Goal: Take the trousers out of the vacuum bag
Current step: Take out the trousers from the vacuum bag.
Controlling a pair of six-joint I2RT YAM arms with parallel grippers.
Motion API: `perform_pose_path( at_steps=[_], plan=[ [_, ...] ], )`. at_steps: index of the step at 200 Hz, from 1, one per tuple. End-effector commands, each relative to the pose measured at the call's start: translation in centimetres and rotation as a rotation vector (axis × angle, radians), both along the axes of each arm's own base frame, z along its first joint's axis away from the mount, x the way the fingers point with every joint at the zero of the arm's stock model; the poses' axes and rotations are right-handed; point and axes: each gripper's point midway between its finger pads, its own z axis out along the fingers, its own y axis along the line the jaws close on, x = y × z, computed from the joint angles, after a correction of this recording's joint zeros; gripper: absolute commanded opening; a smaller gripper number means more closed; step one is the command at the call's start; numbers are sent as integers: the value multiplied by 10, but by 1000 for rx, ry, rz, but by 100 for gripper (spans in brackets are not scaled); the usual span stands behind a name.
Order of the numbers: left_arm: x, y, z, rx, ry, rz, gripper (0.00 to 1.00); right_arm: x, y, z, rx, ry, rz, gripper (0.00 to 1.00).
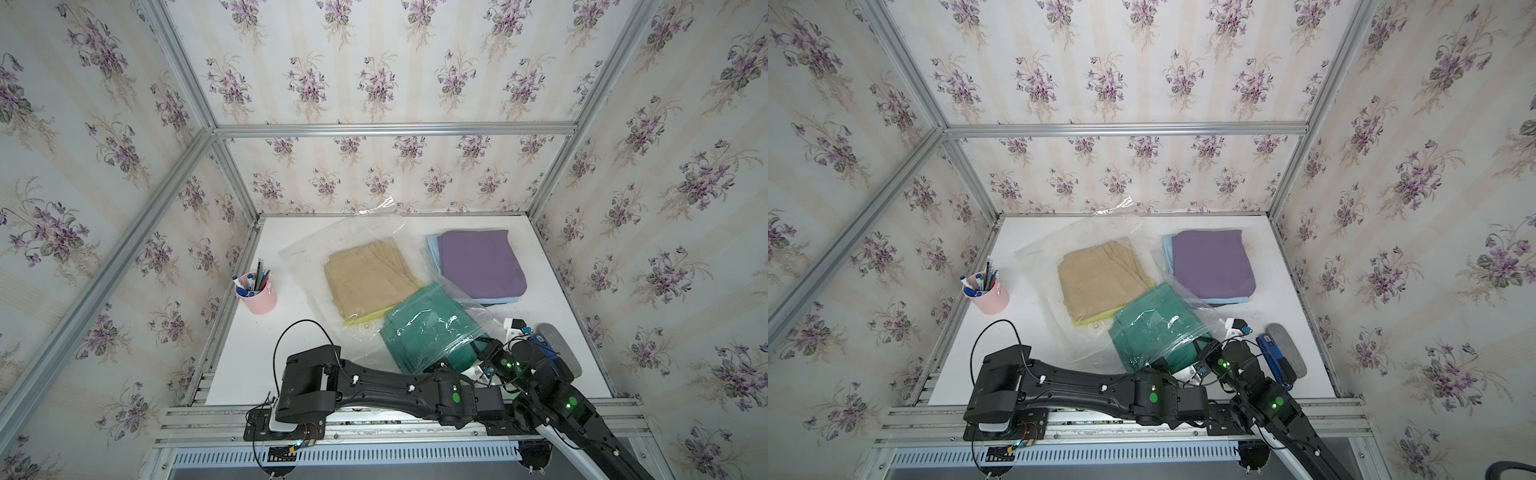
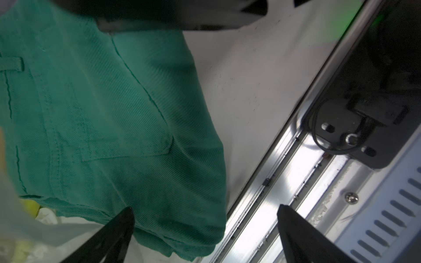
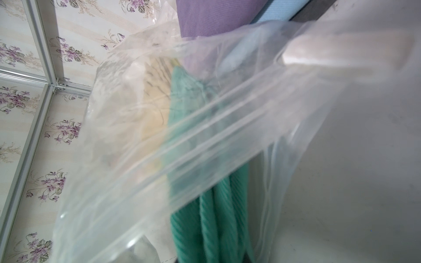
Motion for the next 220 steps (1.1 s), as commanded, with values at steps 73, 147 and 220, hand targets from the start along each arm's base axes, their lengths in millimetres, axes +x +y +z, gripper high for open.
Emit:
perform_pose_path(
  at_steps=[73, 147, 220],
  plan=[
    [27, 36, -35, 124, -9, 122, 100, 5, 1, 2, 10, -29, -10, 0],
    [7, 34, -42, 88, 79, 22, 100, 7, 0, 1, -2, -24, -17, 0],
    [19, 43, -56, 175, 19, 62, 95, 8, -1, 6, 0, -32, -27, 0]
  ],
)
